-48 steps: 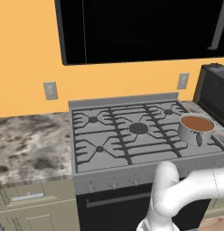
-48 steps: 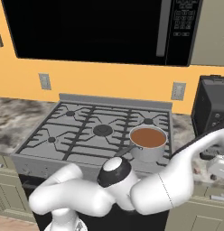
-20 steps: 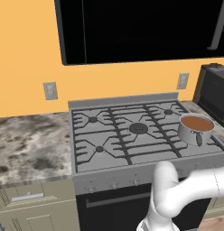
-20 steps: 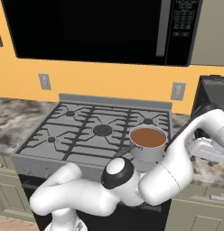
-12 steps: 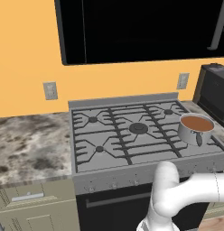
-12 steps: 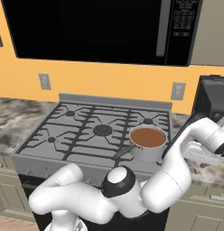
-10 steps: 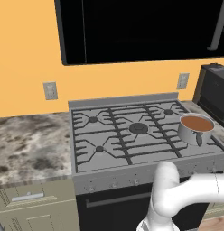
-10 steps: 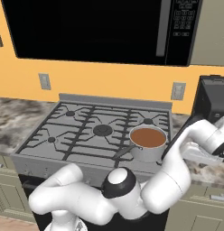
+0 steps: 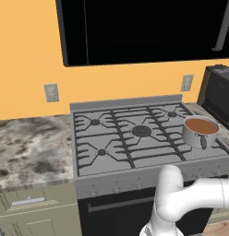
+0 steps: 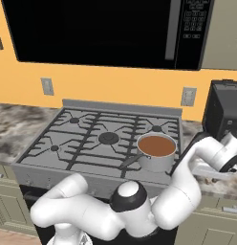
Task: Pick up the sugar cube(s) and place them in the saucepan with hot chocolate.
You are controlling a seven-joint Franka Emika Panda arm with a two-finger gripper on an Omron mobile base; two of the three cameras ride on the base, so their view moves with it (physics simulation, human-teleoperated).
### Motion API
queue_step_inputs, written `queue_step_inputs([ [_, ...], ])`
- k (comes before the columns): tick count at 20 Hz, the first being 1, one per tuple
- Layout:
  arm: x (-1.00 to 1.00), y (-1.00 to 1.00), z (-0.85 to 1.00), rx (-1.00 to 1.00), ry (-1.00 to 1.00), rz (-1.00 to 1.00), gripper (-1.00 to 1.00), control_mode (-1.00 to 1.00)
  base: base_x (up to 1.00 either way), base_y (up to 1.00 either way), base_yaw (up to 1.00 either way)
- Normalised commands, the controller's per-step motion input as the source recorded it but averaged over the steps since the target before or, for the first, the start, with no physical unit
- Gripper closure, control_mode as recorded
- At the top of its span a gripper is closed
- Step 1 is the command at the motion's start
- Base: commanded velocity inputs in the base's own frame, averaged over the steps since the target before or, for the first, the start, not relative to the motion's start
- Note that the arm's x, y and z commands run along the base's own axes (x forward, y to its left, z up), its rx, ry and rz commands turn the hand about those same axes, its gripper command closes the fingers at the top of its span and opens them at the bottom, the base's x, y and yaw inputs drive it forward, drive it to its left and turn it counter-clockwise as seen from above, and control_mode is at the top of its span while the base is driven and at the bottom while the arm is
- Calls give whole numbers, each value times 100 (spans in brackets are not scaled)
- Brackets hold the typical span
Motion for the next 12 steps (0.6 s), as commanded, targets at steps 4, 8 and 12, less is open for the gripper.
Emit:
queue_step_inputs([
  [4,13,-61,-12,-7,0,-2,-100,-100,0,0,0],
  [8,21,-29,-19,-8,0,0,-100,-100,0,0,0],
  [12,25,4,-17,-1,0,0,-100,-100,0,0,0],
])
